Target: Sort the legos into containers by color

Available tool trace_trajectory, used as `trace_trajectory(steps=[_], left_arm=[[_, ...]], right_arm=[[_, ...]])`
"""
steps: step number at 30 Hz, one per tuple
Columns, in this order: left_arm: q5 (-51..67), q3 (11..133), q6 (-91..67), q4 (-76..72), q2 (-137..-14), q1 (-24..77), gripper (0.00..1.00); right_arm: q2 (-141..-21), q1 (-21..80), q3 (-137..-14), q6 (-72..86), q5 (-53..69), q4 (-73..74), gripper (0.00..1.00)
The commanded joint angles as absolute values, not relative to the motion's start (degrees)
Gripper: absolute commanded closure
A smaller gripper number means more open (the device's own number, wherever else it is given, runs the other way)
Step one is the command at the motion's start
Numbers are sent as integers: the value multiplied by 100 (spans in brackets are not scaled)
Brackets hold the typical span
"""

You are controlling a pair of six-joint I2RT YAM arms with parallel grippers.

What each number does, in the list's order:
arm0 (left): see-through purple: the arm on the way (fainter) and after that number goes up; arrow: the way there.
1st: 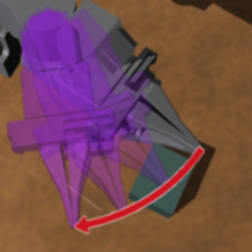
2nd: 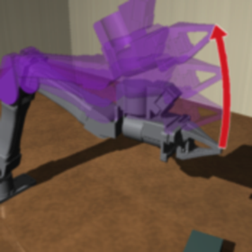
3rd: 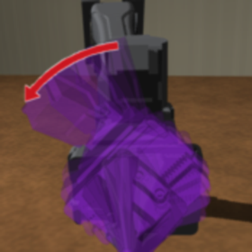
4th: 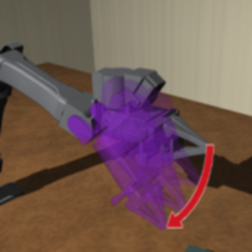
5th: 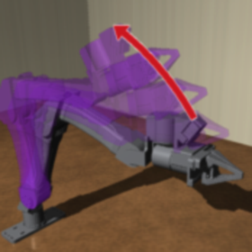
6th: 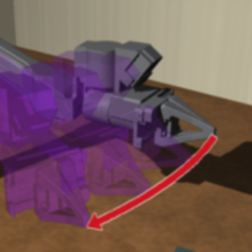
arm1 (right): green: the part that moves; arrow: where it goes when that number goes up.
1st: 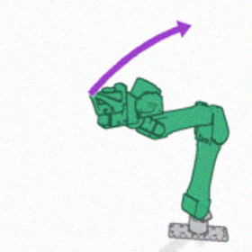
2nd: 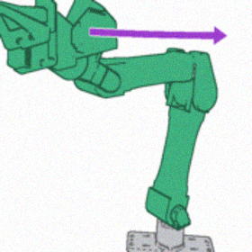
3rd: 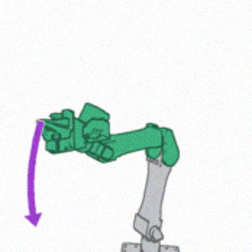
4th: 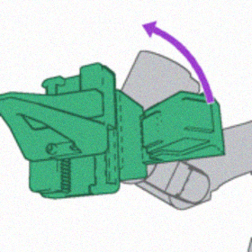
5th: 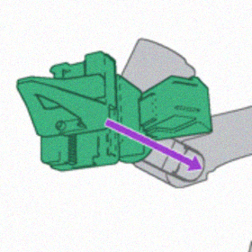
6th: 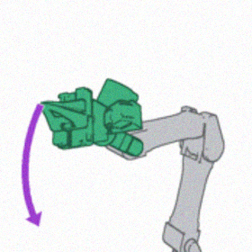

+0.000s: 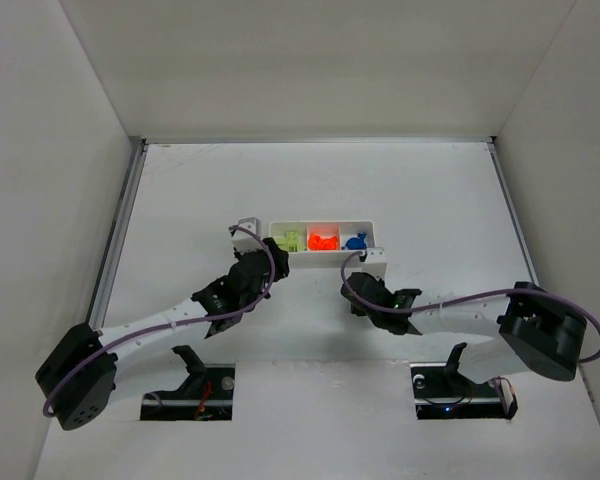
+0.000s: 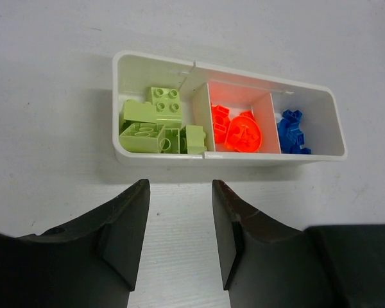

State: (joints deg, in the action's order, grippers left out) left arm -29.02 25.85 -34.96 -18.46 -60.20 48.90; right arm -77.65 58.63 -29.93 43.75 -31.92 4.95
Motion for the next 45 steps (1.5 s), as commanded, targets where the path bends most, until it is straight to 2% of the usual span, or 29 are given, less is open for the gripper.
trace_trajectory(steps=[1,6,12,17,22,28,30,36,42,45], left_arm=[[-2944,2523,-3454,-2092,-5942,4900,60],[-3023,2338,-3480,-2083,-5503,4725,60],[-3260,1934,-3708,-1934,-4633,4197,59],[-3261,1820,-3937,-1609,-4290,3740,57],[-3208,1723,-4104,-1380,-4122,3310,55],[-3129,1626,-4254,-1152,-3946,2835,54],[-3076,1608,-4298,-1116,-3938,2721,53],[-2883,1591,-4350,-1116,-4043,2474,53],[-2865,1617,-4351,-1046,-4131,2369,52],[-2865,1679,-4377,-967,-4254,2298,51]], right_arm=[[-7954,5937,-3304,4509,-3463,720,73],[-7937,6007,-3340,4631,-3489,782,84],[-7156,6113,-3585,4413,-3604,923,86],[-6785,5429,-4165,3719,-3454,844,87],[-7197,4515,-4763,3200,-3024,414,87],[-8076,3968,-5238,3103,-2716,185,86],[-8340,3951,-5343,3094,-2724,115,82],[-8254,3933,-5239,3129,-2874,-8,50],[-6885,3872,-4256,3181,-3321,-324,44],[-6093,3486,-3501,3252,-3472,-676,38]])
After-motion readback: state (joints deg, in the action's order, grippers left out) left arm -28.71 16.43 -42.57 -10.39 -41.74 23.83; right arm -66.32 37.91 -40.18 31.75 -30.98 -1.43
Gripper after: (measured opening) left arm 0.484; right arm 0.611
